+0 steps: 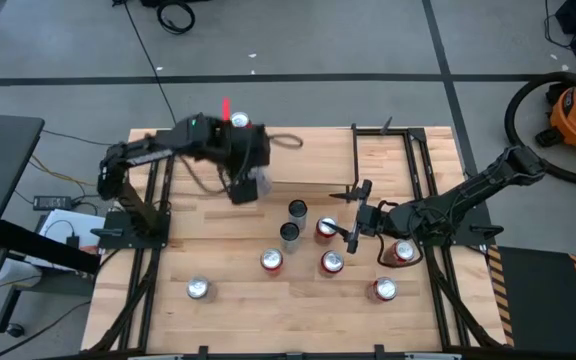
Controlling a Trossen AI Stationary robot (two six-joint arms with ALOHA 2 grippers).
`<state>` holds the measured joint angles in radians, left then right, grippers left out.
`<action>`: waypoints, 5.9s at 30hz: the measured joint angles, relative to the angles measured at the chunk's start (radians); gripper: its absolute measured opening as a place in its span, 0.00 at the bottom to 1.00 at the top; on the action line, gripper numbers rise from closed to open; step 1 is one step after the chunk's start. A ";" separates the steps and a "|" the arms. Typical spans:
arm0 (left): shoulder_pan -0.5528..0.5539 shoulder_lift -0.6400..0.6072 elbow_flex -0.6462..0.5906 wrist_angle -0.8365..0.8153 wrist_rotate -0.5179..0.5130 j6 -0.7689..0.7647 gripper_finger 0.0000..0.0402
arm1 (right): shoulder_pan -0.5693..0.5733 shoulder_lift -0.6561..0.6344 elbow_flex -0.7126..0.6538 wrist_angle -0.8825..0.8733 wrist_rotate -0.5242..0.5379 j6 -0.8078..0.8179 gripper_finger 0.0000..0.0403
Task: Place canned beverage on shelf
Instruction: Put the top silver soda can on the shelf
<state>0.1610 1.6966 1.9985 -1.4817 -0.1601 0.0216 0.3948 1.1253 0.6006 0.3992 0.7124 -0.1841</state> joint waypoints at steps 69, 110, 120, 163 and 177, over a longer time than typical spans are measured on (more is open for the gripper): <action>-0.296 -0.219 -0.229 0.167 -0.460 -0.199 0.97 | -0.050 0.137 0.079 -0.047 -0.019 0.045 0.86; -0.004 -0.474 -1.044 1.202 -0.564 0.140 0.97 | -0.789 0.479 0.510 -0.174 -0.682 -0.082 0.86; -0.009 -0.474 -1.044 1.203 -0.579 0.136 0.97 | -0.785 0.476 0.511 -0.170 -0.743 -0.111 0.86; -0.083 -0.473 -1.044 1.208 -0.705 0.150 0.97 | -0.810 0.477 0.510 -0.063 -0.702 -0.107 0.86; -0.079 -0.473 -1.043 1.218 -0.737 0.147 0.97 | -0.715 0.477 0.510 -0.099 -0.709 -0.115 0.86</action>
<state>0.0822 1.2237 0.9554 -0.2634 -0.8966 0.1688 -0.3202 1.6020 1.1110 0.3006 0.0038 -0.2989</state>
